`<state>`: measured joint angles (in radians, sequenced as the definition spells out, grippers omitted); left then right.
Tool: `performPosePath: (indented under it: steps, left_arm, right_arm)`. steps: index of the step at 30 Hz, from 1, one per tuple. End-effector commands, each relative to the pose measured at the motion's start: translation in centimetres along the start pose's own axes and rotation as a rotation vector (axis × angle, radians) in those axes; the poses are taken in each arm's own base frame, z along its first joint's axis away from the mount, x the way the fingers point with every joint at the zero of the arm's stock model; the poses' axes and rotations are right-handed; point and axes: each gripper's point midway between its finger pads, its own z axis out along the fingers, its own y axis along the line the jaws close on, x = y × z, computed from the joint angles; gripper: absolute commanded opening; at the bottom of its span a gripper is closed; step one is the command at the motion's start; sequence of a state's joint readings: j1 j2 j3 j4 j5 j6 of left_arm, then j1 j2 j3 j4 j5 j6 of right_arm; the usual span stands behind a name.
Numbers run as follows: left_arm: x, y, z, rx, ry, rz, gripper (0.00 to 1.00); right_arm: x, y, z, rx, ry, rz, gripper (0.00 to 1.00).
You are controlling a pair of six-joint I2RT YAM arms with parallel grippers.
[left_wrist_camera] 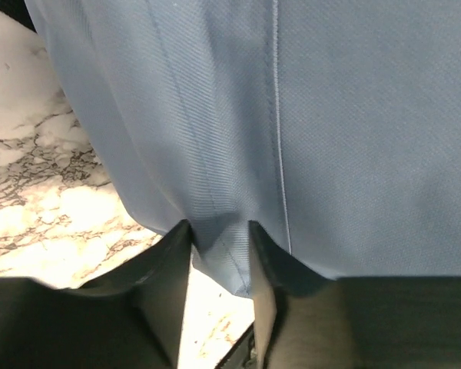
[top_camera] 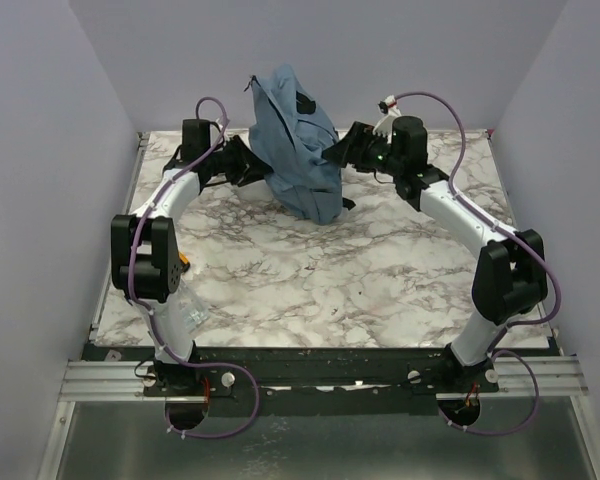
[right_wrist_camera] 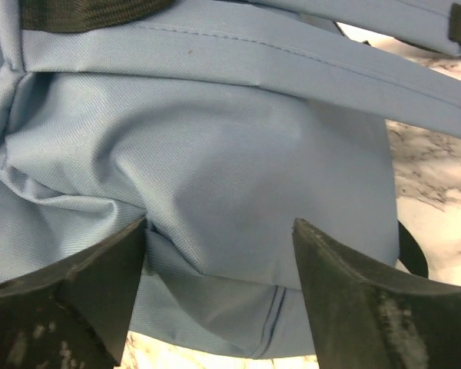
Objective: Pack the student bag
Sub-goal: Adjust the student bag at the center of the board.
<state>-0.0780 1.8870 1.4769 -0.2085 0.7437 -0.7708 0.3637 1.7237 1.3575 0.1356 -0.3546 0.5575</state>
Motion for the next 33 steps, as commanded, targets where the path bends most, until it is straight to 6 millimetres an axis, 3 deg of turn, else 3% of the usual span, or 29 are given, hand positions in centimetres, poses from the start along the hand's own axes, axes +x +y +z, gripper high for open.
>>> performPosePath:
  steps: [1, 3, 11, 20, 29, 33]
  left_arm:
    - [-0.2, -2.2, -2.0, 0.018, -0.034, 0.056, 0.45]
    - [-0.3, -2.4, -2.3, 0.016, -0.046, 0.067, 0.55]
    - [0.2, -2.5, -2.2, 0.004, -0.051, 0.083, 0.64]
    - [0.3, -7.2, 0.6, 0.076, -0.002, 0.133, 0.61]
    - [1.0, -6.7, 1.7, 0.064, 0.032, 0.134, 0.62]
    - [1.6, -5.4, 0.5, 0.017, 0.008, 0.13, 0.63]
  right_arm:
    - [-0.7, -1.4, -0.9, 0.103, 0.054, 0.022, 0.81]
    - [-1.3, -0.6, -1.2, 0.085, 0.051, 0.017, 0.85]
    - [-2.1, 0.4, -2.1, 0.07, 0.038, 0.006, 0.89]
    - [-2.3, -0.1, -2.6, 0.082, 0.007, 0.029, 0.91]
    - [-3.9, -2.3, -4.0, 0.16, -0.045, 0.037, 0.92]
    - [-4.1, -2.2, -4.4, 0.159, -0.047, 0.027, 0.92]
